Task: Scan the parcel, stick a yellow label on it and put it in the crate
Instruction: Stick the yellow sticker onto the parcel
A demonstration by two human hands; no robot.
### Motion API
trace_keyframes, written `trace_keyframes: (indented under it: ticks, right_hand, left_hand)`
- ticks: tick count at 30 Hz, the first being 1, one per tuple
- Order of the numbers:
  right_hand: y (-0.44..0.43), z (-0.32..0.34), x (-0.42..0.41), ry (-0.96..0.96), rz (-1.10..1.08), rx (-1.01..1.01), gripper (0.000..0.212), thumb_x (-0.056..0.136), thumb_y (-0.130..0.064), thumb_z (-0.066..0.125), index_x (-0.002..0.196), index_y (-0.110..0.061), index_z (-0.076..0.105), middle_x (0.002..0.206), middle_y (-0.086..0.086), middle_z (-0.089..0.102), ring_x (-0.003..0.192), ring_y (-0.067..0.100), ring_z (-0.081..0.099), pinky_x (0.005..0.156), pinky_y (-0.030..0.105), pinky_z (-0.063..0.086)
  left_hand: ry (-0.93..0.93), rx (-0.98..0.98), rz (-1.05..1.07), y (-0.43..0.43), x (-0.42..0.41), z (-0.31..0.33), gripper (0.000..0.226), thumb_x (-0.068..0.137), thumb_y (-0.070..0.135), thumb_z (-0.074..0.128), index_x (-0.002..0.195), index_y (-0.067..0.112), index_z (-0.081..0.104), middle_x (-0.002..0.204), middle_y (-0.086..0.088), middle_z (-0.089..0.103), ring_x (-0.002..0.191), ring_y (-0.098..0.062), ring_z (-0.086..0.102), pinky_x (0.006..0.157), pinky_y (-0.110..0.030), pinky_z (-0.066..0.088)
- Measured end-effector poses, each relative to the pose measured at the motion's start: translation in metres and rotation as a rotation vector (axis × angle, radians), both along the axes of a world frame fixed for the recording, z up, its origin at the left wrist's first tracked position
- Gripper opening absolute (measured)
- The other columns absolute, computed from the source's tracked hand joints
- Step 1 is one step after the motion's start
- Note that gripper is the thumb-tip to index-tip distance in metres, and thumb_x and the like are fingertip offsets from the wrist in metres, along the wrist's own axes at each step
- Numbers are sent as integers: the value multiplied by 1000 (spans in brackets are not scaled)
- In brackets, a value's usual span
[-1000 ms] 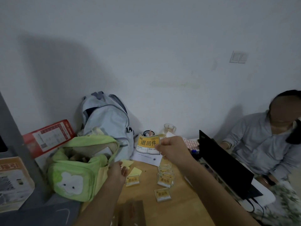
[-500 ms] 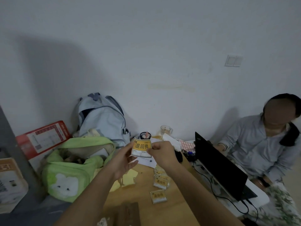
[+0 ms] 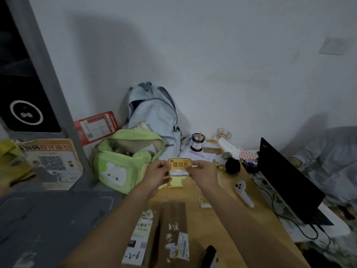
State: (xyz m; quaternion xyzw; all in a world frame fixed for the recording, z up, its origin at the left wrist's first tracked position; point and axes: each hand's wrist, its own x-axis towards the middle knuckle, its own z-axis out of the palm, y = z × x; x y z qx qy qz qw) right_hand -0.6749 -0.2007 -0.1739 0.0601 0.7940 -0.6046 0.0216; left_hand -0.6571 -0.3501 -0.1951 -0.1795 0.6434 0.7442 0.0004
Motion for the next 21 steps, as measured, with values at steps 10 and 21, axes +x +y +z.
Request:
trace_keyframes:
  ticks: [10,21]
  right_hand:
    - [11,-104,7,-238,-62,65,9,80,-13,73,75,-5,69,83,11,69,85,24,62,81,37,50]
    - [12,-172,-2,-438,23,184,31,87,-17,63,56,-16,60,61,0,59,62,15,53,58,28,41]
  left_hand:
    - [-262,-441,-26,41,21,-89,14,82,11,56,94,17,57,98,-4,66,90,-25,65,79,-43,58]
    - [-389,-687,-164,38,20,-157,28,79,26,44,93,25,67,91,3,68,83,-15,64,79,-38,58]
